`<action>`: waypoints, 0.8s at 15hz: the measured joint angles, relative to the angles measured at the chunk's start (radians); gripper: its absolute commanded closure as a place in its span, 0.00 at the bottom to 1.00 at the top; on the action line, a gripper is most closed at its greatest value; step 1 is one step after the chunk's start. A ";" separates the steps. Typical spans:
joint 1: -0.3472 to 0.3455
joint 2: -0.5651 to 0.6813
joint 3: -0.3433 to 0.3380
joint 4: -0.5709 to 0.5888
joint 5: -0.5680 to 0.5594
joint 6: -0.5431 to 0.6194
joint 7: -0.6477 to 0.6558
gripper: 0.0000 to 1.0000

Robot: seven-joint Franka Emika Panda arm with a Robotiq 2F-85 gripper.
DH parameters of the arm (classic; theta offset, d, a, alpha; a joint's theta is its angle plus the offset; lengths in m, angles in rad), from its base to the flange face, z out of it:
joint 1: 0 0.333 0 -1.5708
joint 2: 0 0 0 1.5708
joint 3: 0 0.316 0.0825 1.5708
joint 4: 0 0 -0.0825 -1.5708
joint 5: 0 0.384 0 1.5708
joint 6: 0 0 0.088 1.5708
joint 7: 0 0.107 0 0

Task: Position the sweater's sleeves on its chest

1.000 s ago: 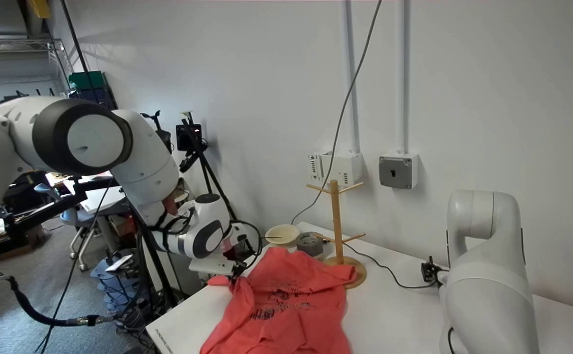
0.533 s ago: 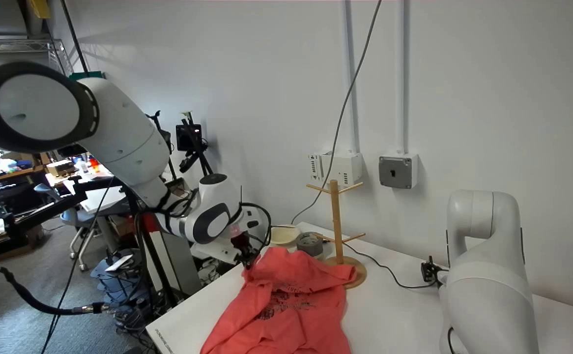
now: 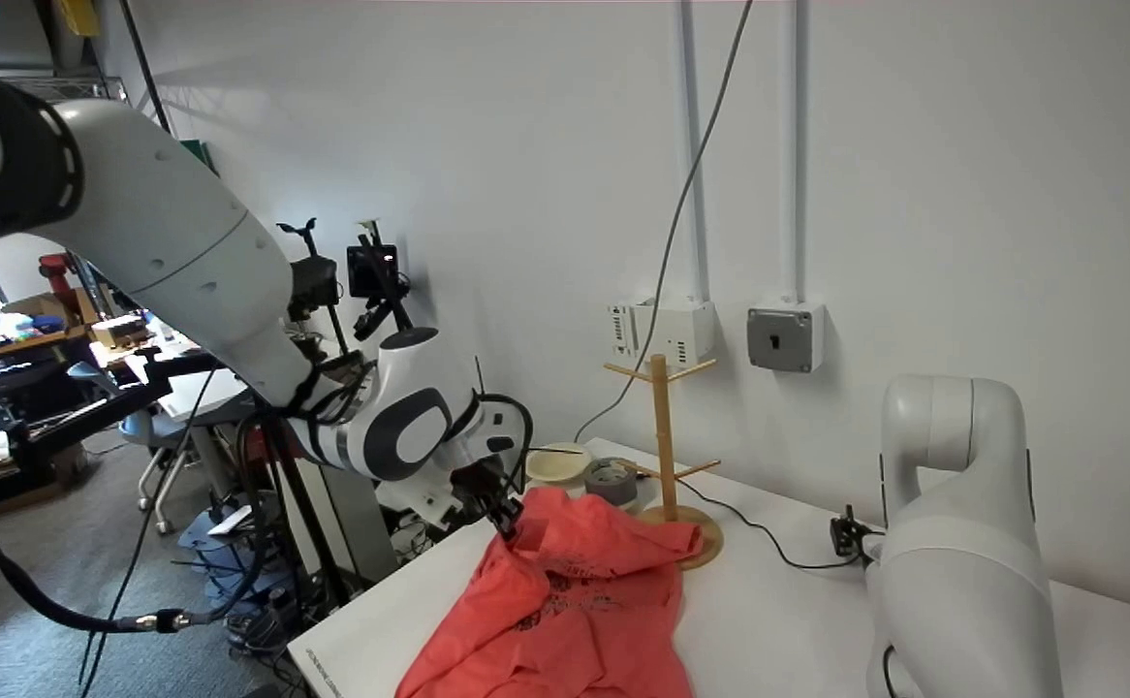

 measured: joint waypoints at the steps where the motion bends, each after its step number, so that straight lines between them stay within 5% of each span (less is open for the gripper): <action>1: 0.022 -0.018 -0.037 -0.020 -0.036 0.000 0.047 0.99; 9: 0.218 -0.080 -0.347 -0.088 -0.460 -0.012 0.508 0.99; 10: 0.244 -0.079 -0.377 -0.086 -0.523 -0.016 0.566 0.69; 12: 0.295 -0.076 -0.435 -0.079 -0.652 -0.036 0.690 0.61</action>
